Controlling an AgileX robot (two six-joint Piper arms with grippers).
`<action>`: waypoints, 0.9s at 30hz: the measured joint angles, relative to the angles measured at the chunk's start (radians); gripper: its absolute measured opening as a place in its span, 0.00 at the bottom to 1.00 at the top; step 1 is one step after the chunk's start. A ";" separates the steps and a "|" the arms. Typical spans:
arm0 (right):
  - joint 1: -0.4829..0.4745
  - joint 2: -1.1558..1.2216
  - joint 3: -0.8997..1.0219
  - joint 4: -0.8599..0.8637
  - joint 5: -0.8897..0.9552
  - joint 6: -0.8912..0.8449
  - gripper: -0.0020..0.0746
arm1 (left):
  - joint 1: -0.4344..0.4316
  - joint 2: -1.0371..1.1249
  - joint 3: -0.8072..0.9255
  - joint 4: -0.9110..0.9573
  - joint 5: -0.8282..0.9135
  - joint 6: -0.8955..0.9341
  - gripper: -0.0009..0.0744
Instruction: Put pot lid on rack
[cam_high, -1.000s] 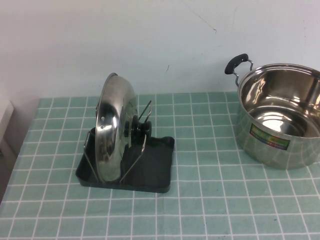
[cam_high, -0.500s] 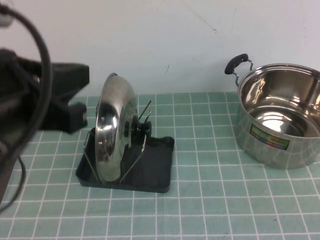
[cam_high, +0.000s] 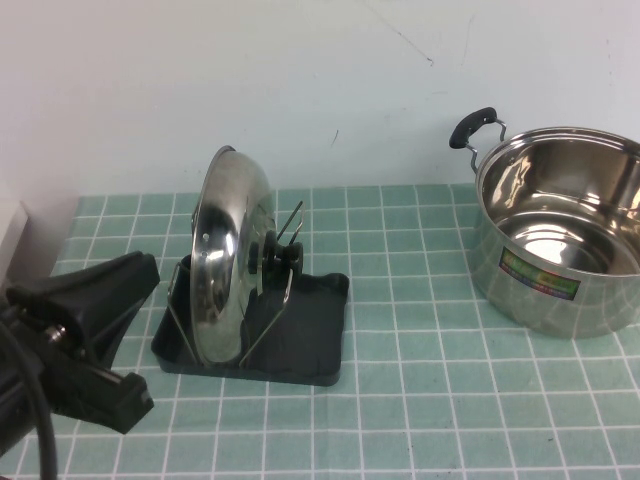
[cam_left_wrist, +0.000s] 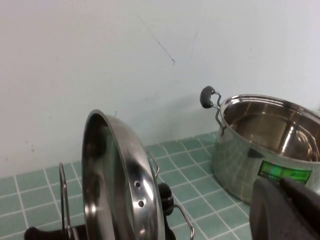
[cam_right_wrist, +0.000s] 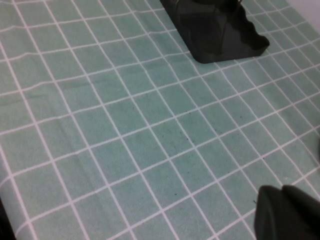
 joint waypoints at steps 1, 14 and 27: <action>0.000 0.000 0.000 0.000 0.000 0.000 0.02 | 0.000 -0.004 0.000 0.000 -0.004 0.000 0.01; 0.000 0.000 0.000 0.000 0.000 0.000 0.02 | 0.000 -0.004 0.006 -0.002 -0.010 0.002 0.01; 0.000 0.000 0.000 0.000 0.000 0.000 0.02 | 0.250 -0.340 0.272 -0.015 -0.118 0.073 0.01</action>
